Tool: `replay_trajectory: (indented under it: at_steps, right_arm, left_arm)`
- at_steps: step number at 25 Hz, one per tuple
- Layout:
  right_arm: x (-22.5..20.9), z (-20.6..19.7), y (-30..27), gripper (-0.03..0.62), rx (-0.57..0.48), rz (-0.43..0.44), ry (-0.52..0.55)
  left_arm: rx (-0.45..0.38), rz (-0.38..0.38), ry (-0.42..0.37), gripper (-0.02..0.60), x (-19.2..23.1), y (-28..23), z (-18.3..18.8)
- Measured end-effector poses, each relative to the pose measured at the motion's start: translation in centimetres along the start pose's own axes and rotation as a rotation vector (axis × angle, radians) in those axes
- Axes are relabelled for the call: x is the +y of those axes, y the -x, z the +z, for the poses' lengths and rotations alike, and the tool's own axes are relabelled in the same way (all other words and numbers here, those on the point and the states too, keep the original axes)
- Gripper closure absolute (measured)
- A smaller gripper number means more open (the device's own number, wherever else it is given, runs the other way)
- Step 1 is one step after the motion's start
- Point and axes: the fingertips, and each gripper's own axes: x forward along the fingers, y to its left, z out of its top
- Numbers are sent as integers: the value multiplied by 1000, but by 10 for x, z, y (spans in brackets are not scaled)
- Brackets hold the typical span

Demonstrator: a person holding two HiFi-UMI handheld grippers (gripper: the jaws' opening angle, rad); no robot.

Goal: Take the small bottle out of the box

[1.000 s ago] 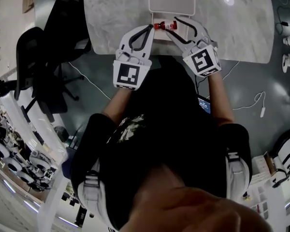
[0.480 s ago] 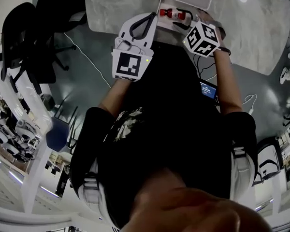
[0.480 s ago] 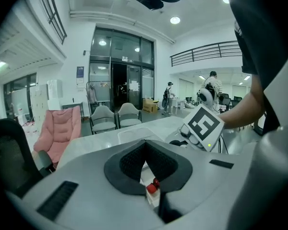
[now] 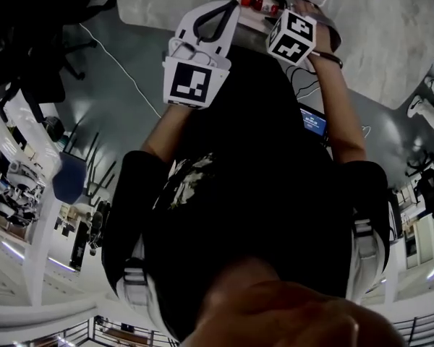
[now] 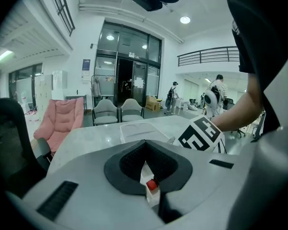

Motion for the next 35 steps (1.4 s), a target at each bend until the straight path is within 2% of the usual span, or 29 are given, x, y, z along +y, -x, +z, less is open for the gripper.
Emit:
replay_trajectory:
  at_steps: [6,12,15,20,25,35]
  right_arm:
    - [-2,4,-11,349,81,18,25]
    - [-7,2,-31,359,124,-8,-36]
    - [-5,3,-36,375,130,11,-54]
    - [-7,5,-36,376,105,34,-95]
    - [-6,9,-3,376,42,-30,-145]
    - [-3,7,48,376,-2,-120,-272]
  left_arm:
    - [-3,25,49,569,8,-1,-5]
    - [10,29,67,569,15,-5,-16]
    - [14,24,69,569,17,-4,-20]
    - [15,12,48,569,19,-8,-22]
    - [12,-14,16,569,4,-5,-11]
    - [-30,-123,-84,569,-16,0,15]
